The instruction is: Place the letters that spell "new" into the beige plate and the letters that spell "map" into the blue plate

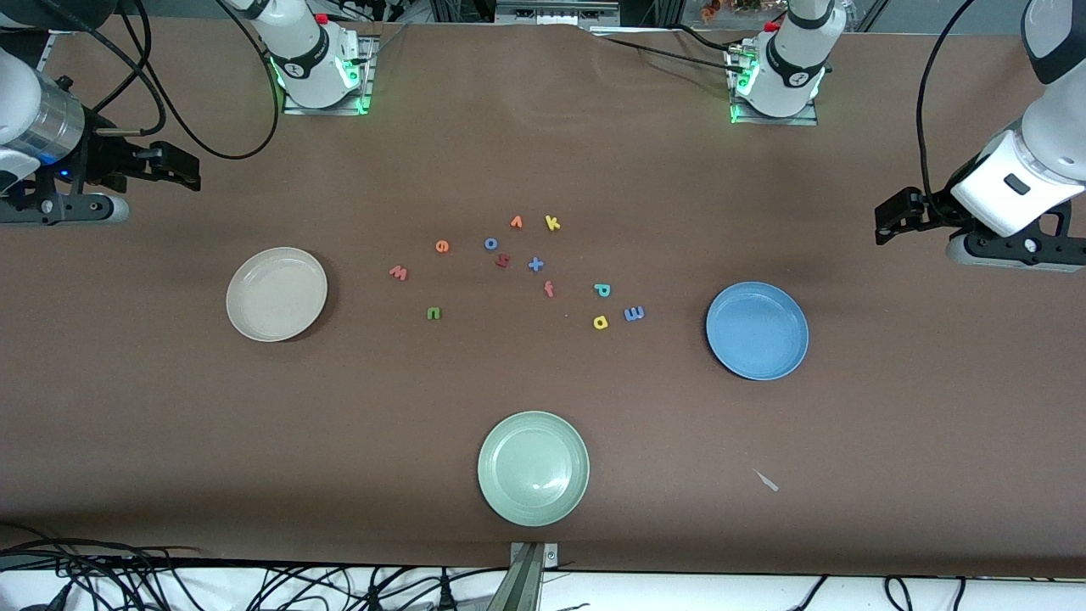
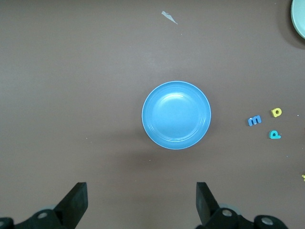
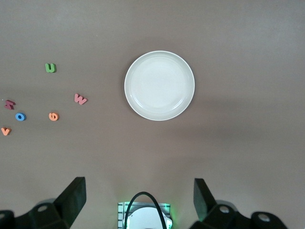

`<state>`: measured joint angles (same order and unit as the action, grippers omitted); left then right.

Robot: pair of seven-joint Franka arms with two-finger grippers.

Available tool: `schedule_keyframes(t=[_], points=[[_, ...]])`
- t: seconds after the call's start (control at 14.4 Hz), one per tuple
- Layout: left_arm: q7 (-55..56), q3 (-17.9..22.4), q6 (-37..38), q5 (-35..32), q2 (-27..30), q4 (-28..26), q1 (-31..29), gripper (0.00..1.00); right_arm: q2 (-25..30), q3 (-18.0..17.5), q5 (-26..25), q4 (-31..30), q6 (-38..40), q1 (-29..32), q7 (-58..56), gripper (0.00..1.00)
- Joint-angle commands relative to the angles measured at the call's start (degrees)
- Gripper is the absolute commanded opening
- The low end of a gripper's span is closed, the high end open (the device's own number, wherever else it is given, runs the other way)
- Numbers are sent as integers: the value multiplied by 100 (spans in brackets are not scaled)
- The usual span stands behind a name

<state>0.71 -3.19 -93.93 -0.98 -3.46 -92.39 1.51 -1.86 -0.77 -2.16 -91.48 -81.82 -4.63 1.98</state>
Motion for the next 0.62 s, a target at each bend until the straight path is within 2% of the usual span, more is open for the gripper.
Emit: schedule_keyframes(t=[0.0,0.35,0.55], points=[[-124,3,86,142,-50,142,-37,100,28,7,102,-80,122,-2,-31,100],[-124,3,77,142,-120,220,-28,100,-16,-11,128,-63,96,-46,-31,100],[-124,3,77,142,-164,256,-28,100,-95,-20,330,-45,35,-160,-23,100]])
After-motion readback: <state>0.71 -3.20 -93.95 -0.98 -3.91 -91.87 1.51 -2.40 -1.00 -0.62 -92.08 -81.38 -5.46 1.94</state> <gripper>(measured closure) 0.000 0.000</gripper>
